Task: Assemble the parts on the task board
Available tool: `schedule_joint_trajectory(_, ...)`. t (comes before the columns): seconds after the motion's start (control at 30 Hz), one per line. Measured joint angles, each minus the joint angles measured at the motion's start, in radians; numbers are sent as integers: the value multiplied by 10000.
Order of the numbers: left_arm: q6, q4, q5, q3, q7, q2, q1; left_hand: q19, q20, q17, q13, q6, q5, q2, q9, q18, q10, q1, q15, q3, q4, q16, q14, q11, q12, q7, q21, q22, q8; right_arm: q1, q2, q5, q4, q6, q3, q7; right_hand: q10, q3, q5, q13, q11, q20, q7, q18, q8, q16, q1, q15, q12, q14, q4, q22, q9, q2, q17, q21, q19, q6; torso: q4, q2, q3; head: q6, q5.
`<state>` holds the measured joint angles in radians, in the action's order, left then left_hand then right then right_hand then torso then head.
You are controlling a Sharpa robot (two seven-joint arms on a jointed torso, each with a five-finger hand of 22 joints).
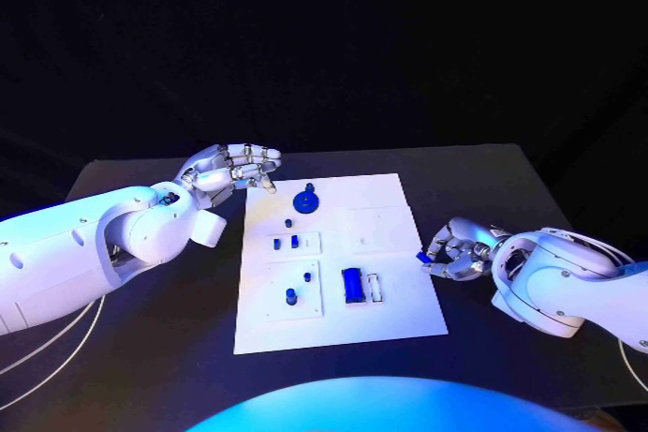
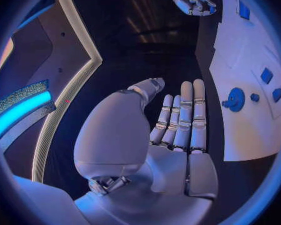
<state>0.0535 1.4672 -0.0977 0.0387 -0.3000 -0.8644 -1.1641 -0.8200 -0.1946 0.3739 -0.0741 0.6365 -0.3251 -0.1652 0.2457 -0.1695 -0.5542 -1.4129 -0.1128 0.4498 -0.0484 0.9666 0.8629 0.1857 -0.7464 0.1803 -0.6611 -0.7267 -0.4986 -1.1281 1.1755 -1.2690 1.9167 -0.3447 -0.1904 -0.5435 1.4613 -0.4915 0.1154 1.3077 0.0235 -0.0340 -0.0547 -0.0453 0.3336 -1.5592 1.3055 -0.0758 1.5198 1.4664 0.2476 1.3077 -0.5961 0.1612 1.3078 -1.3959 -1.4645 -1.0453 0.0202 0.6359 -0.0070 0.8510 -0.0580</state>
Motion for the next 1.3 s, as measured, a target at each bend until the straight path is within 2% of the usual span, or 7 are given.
schedule_joint_trajectory(0.1,-1,0,-1,0,2,14,1,0,0,-9,0,-38,0,0,-15,0,37,0,0,0,0,0,0,-36,0,-37,0,0,0,14,-362,256,32,19,-4,0,0,-165,-15,0,0,0,0,0,78,0,-293,0,0,0,-26,0,-10,17,0,0,0,0,0,5,1,1,78)
schedule_joint_trajectory(0.2,-1,-1,-3,0,3,32,2,0,0,-9,0,-37,0,0,-15,1,36,0,0,0,0,0,0,-36,0,-37,0,0,0,141,-702,529,26,43,-3,7,0,-284,-18,0,0,0,0,-1,188,0,-607,1,0,0,20,-1,-348,34,-1,0,0,0,1,10,5,7,109)
schedule_joint_trajectory(0.27,-3,-2,-7,0,3,52,2,0,0,-9,0,-74,0,0,-15,0,36,0,0,0,0,0,0,-36,0,-1,0,0,0,222,-878,693,-11,61,-11,10,0,-333,-41,0,0,-1,0,0,192,0,-820,1,0,0,45,-1,-431,42,-1,0,0,0,7,10,6,13,110)
schedule_joint_trajectory(0.43,-9,-34,-26,1,4,119,3,0,0,-9,-1,-73,0,0,-15,0,36,0,0,0,0,0,0,-36,0,-1,0,-1,0,345,-1261,1061,-112,83,-12,12,0,-305,-405,0,0,-1,3,0,303,0,-1271,1,0,0,190,-1,-500,99,-2,0,1,-4,13,10,3,37,116)
schedule_joint_trajectory(0.57,-20,-41,-44,1,4,164,3,0,0,-9,-1,-74,0,0,-23,0,36,0,0,0,0,0,0,-36,0,-1,0,-1,0,385,-1490,1254,-162,79,-9,11,36,-251,-539,0,-36,-1,33,0,261,0,-1505,2,0,0,247,-2,-500,178,-2,0,1,-36,-5,10,0,39,115)
schedule_joint_trajectory(0.87,-41,-53,-80,1,10,131,3,0,0,-8,8,-73,0,0,-22,0,36,0,0,0,0,0,0,-36,0,-1,0,-1,0,404,-1697,1464,-248,136,-6,0,36,-180,-539,0,-36,-1,10,0,263,0,-1953,2,0,0,341,-3,-506,225,-3,38,1,-86,-3,8,11,57,103)
schedule_joint_trajectory(1.3,-58,-46,-108,1,17,102,4,0,0,-8,8,-73,0,0,-31,0,59,0,0,0,0,0,0,-13,0,-1,0,-1,0,433,-1905,1507,-501,393,1,-31,36,-152,-538,0,-36,-2,9,0,264,0,-2002,3,-1,0,368,-4,-519,256,-4,83,1,-84,1,10,12,94,107)
